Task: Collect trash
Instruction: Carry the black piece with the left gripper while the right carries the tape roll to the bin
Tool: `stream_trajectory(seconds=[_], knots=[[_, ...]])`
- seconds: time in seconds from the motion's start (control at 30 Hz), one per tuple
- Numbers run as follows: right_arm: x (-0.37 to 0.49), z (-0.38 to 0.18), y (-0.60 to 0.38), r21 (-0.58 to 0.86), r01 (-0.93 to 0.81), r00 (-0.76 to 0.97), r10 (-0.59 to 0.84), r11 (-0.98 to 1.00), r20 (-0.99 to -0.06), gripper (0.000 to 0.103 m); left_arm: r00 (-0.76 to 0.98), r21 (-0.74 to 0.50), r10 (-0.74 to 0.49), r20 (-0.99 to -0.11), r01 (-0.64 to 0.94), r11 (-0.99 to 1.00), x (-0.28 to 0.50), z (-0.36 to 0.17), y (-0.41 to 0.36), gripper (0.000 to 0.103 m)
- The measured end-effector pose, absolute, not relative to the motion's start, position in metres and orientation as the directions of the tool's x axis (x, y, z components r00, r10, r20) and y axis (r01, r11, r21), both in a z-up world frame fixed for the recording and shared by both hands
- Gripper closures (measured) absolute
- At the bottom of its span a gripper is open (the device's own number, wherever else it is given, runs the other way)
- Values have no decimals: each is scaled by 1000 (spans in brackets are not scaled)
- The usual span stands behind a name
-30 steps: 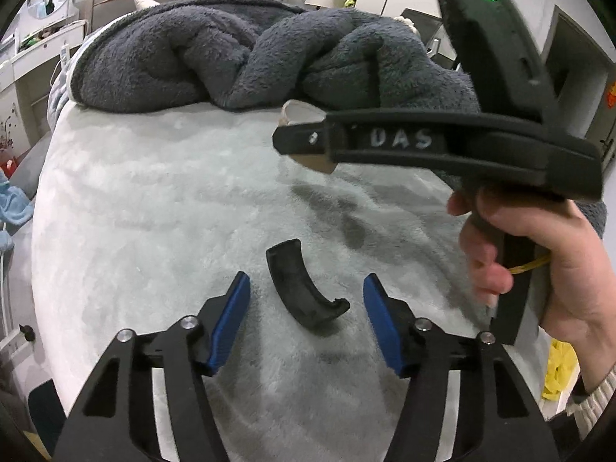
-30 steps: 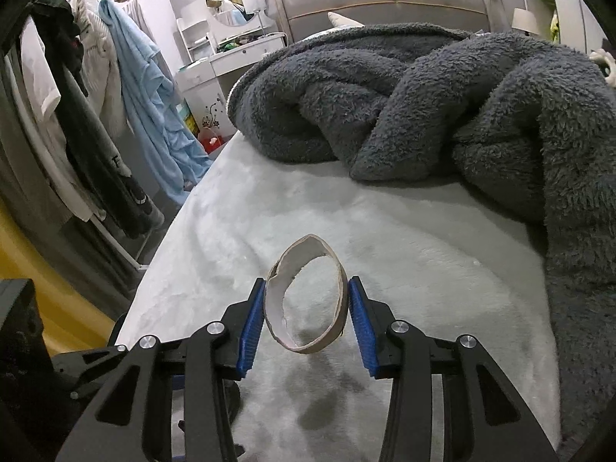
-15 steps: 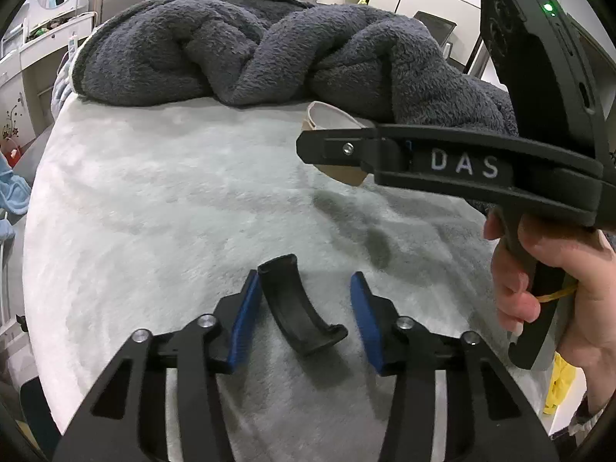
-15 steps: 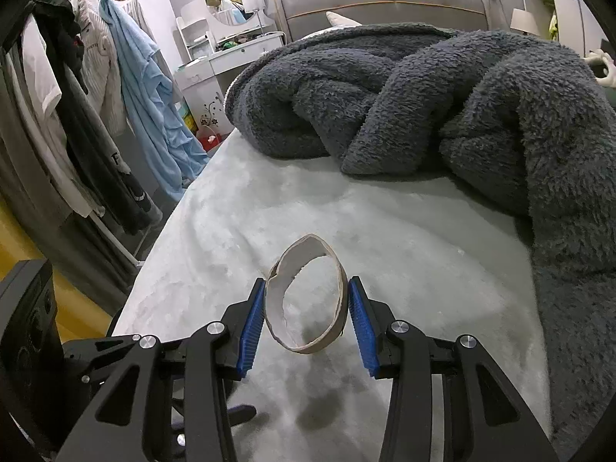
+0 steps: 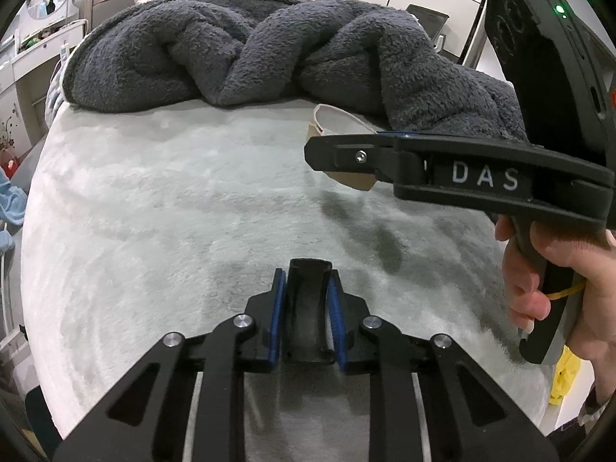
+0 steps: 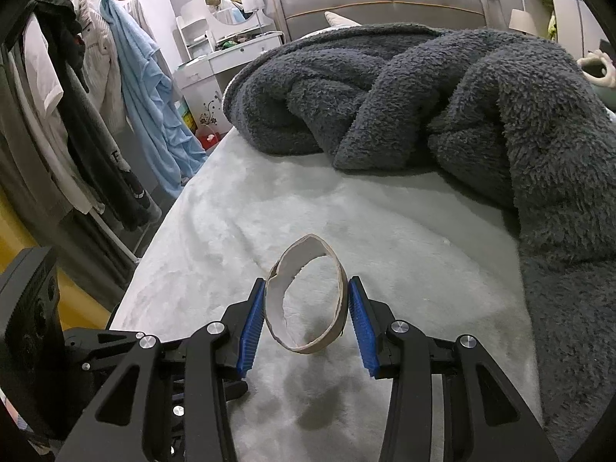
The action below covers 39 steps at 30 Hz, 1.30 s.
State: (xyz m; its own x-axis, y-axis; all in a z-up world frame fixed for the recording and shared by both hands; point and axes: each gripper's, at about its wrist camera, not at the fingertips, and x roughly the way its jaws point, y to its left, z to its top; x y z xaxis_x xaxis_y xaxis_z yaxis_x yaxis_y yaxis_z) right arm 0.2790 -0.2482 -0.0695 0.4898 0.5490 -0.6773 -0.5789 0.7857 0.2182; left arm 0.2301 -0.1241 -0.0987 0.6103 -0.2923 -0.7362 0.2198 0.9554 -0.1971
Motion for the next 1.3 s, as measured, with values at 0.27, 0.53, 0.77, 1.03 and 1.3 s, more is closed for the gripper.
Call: stream_trajectory(seconds=[0.27, 0.53, 0.77, 1.03, 1.3], knots=[[275, -65, -246, 205, -585, 494, 545, 785, -677, 60, 607, -177, -293, -739, 245, 953, 226, -96, -125, 80], [256, -57, -236, 191, -596, 491, 542, 780, -682, 60, 605, -166, -304, -736, 274, 947, 210, -86, -116, 80], [228, -48, -221, 191, -608, 483, 550, 771, -682, 60, 626, -150, -285, -726, 260, 954, 189, -72, -95, 80], [204, -47, -213, 185, -610, 475, 542, 771, -693, 60, 646, -143, -259, -718, 227, 963, 165, -60, -69, 80], [180, -41, -206, 195, -601, 476, 543, 775, -691, 60, 669, -152, -222, -709, 163, 975, 138, -51, -40, 80]])
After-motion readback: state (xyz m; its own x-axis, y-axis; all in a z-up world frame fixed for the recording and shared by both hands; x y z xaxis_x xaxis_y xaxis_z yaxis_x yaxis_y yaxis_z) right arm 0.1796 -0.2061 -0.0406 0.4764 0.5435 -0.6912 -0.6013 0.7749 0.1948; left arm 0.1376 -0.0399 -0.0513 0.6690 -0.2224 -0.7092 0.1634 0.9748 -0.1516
